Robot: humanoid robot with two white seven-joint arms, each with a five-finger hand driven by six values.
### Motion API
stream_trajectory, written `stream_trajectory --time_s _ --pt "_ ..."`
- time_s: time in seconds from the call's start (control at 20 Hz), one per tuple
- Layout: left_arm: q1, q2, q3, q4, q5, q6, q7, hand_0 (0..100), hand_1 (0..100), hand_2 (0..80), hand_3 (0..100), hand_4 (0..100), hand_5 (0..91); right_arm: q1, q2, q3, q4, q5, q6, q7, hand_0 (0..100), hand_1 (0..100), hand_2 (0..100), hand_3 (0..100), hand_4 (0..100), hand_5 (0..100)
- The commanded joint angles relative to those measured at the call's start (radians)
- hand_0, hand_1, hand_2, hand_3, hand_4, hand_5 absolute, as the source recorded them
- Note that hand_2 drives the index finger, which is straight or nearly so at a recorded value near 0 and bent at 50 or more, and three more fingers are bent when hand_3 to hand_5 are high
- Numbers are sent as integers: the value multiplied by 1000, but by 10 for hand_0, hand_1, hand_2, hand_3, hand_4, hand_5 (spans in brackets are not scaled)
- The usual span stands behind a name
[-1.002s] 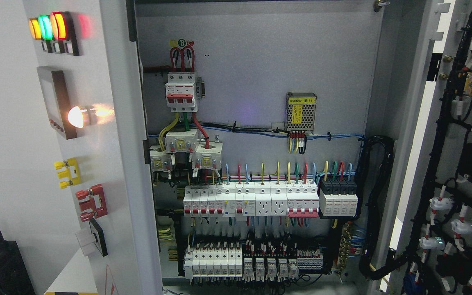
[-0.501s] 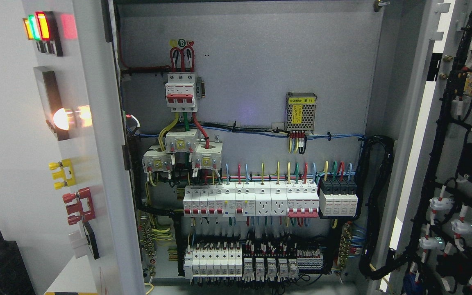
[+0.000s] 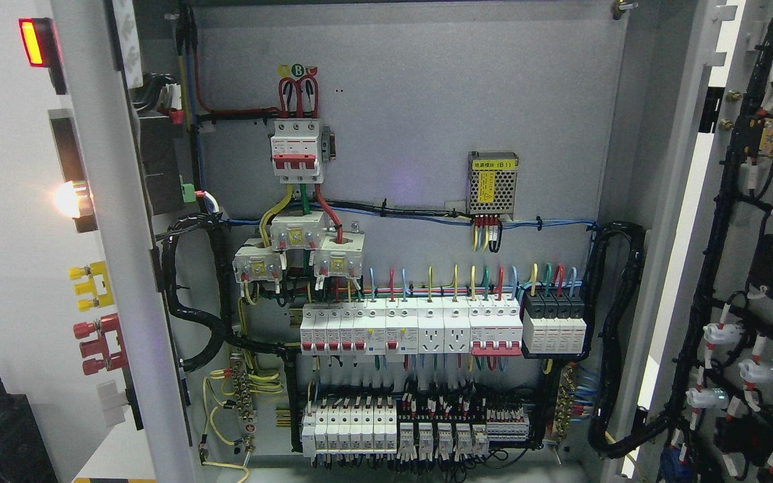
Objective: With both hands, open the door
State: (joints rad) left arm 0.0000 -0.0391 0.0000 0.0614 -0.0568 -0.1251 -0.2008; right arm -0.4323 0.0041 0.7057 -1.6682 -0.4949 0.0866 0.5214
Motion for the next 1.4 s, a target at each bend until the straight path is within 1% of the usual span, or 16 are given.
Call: stream_trajectory --time_s 0.0,0.2,0.4,0.45,0.7,0.9,1.05,1.15,1.35 --pt "-9 -1 8 0 0 -1 0 0 0 0 0 43 0 1 51 43 -2 44 2 -6 0 0 0 0 0 0" --pt "-9 1 8 0 0 -1 0 0 0 0 0 44 0 0 86 55 -1 71 7 -6 0 0 0 0 0 0" --pt "-9 1 8 0 0 -1 0 0 0 0 0 44 0 1 92 74 -1 87 7 -8 0 0 0 0 0 0" --pt "-9 -1 8 0 0 -1 0 0 0 0 0 44 0 1 102 77 -1 96 9 -8 0 0 0 0 0 0" --pt "-9 -1 8 0 0 -1 0 0 0 0 0 43 0 1 122 89 5 110 9 -26 0 0 0 0 0 0" --pt "-9 1 8 0 0 -1 0 0 0 0 0 43 0 -2 128 90 15 114 9 -40 0 0 0 0 0 0" --pt "-9 -1 8 0 0 -1 0 0 0 0 0 43 0 -2 140 94 16 131 12 -40 0 0 0 0 0 0" --pt "-9 -1 8 0 0 -1 0 0 0 0 0 44 0 -3 146 104 16 134 12 -40 0 0 0 0 0 0" --pt "-9 1 8 0 0 -1 0 0 0 0 0 44 0 -3 146 124 18 154 13 -40 0 0 0 0 0 0"
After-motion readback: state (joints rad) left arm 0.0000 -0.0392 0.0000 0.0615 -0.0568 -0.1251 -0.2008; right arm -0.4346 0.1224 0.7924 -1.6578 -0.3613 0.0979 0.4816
